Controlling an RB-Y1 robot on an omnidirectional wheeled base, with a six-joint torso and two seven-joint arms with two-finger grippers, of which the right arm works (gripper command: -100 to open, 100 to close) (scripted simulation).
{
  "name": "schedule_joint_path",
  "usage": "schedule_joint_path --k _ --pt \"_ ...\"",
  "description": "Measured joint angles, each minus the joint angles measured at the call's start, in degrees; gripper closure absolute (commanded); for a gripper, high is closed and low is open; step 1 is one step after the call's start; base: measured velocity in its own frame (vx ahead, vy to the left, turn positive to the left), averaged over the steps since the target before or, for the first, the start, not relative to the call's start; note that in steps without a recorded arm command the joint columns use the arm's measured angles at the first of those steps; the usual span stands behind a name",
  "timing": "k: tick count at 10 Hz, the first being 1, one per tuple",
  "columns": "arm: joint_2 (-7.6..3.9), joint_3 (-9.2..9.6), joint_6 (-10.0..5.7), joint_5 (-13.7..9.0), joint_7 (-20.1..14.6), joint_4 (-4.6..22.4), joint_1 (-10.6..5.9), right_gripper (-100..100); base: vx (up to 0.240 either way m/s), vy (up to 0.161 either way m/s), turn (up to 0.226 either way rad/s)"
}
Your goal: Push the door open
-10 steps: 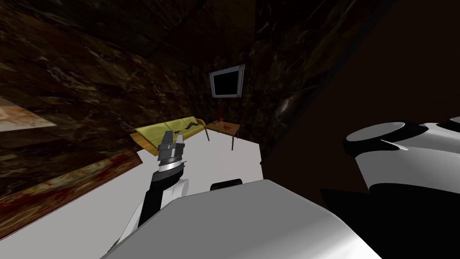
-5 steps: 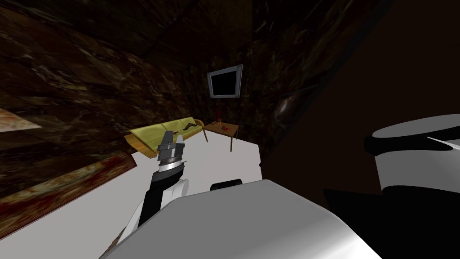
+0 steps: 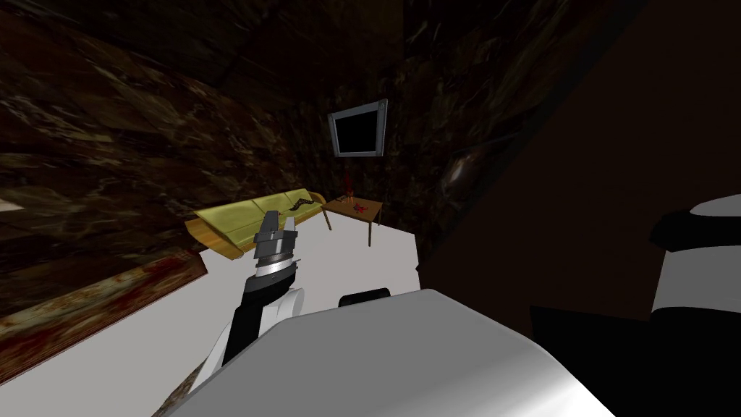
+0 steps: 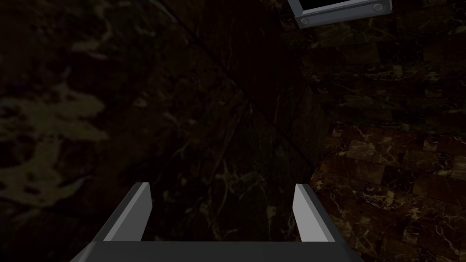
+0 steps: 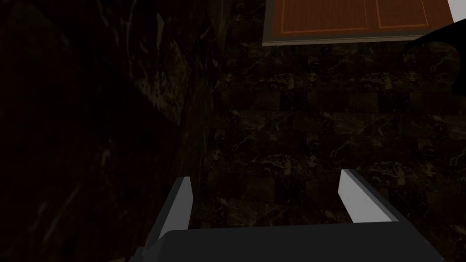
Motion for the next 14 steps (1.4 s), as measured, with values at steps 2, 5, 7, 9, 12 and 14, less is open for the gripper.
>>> schedule_joint_path --k 2,5,7,9,12,14 --pt "-1.90 -2.02 -0.75 0.66 -1.27 0.47 -1.98 -100 0.089 -0.114 -0.029" --pt "-5.15 -3.53 -1.65 0.66 -2.15 2.11 -4.33 -100 0.058 -0.089 -0.023" --pt "-7.99 -5.60 -1.90 1.22 -3.76 2.78 -6.74 -100 0.096 -0.137 -0.042" --pt "-10.22 -7.34 -3.59 1.63 -4.89 4.64 -8.90 -100 0.069 -0.118 -0.034" --pt "-13.57 -9.57 -4.47 2.06 -6.32 5.77 -11.92 -100 0.063 -0.121 -0.024" --pt "-16.23 -10.92 -5.36 2.04 -7.05 7.69 -13.79 -100 0.077 -0.107 -0.038"
